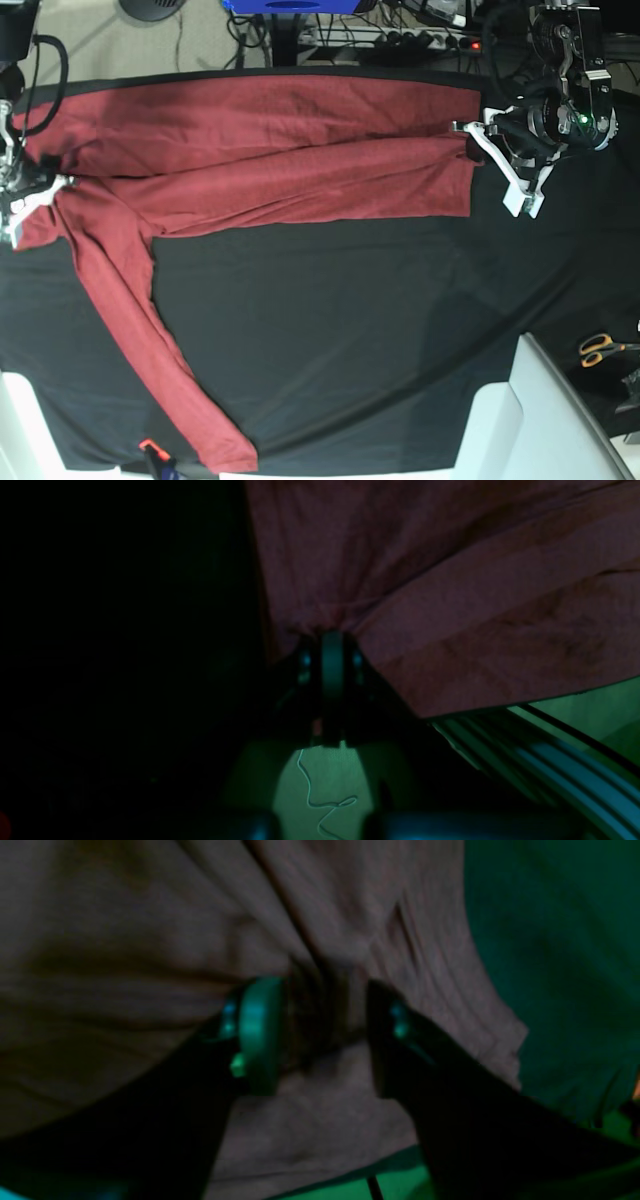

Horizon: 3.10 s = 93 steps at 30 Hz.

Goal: Fold the T-shirt properly
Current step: 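Open both grippers, release the hem and raise the left gripper away, then move the right gripper over the trailing red sleeve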

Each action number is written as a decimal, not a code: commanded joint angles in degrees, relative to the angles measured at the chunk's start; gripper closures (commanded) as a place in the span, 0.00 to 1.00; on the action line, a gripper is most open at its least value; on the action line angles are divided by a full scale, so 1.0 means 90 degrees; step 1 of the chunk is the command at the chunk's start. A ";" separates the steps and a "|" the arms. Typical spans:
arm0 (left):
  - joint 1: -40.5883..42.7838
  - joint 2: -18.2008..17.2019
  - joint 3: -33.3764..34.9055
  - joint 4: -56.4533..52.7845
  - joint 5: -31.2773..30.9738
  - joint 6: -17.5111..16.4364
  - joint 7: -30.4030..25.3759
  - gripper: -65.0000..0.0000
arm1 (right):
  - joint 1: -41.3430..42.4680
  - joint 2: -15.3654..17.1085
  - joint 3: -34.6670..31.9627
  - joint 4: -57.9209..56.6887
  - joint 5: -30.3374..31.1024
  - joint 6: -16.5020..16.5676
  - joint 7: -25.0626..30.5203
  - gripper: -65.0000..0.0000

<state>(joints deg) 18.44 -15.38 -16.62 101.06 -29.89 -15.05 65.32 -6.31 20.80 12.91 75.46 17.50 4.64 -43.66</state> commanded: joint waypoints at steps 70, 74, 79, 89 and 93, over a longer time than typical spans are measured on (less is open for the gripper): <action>0.0516 -0.0240 -0.3032 -0.0137 -0.1695 -0.0023 -0.0073 0.19 | 0.4681 -0.0108 -0.2728 -0.7208 -0.0034 0.1159 0.4563 0.55; 0.0516 -0.0240 -0.3022 -0.0147 -0.1695 -0.0023 -0.0073 0.19 | 0.4681 -0.0108 -0.2748 -0.7208 -0.0044 0.1159 0.4553 0.64; 0.0516 -0.0240 -0.3022 -0.0147 -0.1685 -0.0023 -0.0073 0.19 | 0.4710 -0.0098 -0.2738 -0.7071 -0.0044 0.1179 0.4534 0.97; 0.0310 -0.0240 -0.3022 -0.0625 -0.1666 -0.0023 -0.0073 0.19 | 0.3040 -0.0069 -0.1947 -0.3154 -0.0064 0.1149 0.2189 1.00; 0.0184 -0.0240 -0.3022 -0.0860 -0.1666 -0.0023 -0.0073 0.19 | 0.2034 -0.0196 -0.1488 -0.1181 -0.0064 0.1149 0.1369 1.00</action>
<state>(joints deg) 20.27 -16.40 -43.46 92.53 -44.16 -15.07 65.19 10.55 18.74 -0.71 63.99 16.34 14.52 -32.25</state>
